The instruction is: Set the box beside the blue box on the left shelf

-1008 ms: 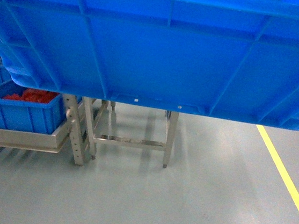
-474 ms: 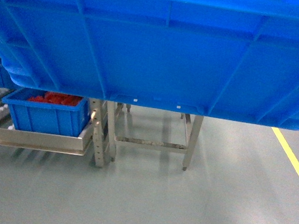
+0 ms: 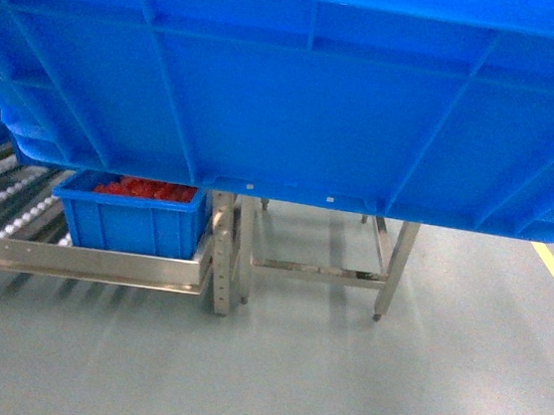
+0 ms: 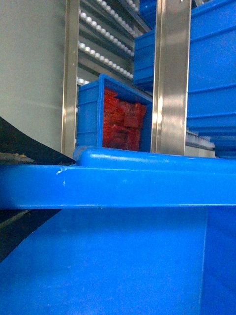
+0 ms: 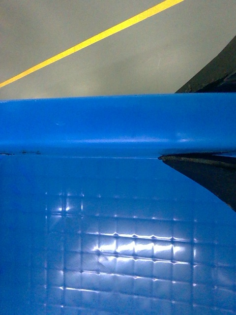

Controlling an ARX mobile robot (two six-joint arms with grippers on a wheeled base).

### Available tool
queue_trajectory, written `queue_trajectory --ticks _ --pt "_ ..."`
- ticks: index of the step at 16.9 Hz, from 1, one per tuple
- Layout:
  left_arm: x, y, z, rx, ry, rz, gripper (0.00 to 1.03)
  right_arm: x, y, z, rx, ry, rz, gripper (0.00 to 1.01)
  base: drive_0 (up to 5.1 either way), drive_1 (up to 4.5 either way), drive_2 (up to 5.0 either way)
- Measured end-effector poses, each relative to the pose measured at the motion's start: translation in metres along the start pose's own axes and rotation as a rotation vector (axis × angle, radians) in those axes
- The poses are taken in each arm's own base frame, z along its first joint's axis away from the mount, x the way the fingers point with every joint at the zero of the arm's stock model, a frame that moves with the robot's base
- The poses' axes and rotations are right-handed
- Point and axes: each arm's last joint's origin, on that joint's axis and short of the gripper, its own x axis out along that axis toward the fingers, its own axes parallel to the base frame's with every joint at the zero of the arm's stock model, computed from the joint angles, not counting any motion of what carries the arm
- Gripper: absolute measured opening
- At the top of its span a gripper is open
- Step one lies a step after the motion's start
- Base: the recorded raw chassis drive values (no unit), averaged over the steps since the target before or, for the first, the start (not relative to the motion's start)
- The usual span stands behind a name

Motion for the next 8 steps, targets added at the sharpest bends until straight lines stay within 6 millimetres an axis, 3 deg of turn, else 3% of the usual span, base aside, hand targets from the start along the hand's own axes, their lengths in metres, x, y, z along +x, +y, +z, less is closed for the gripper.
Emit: queue_trajectory --ticks 8 --pt "0.0000 0.0000 0.0001 0.000 -0.001 0.000 0.08 -0.0006 -0.0001 0.0003 0.000 -0.001 0.001 0.20 -5.0 2.32 2.3"
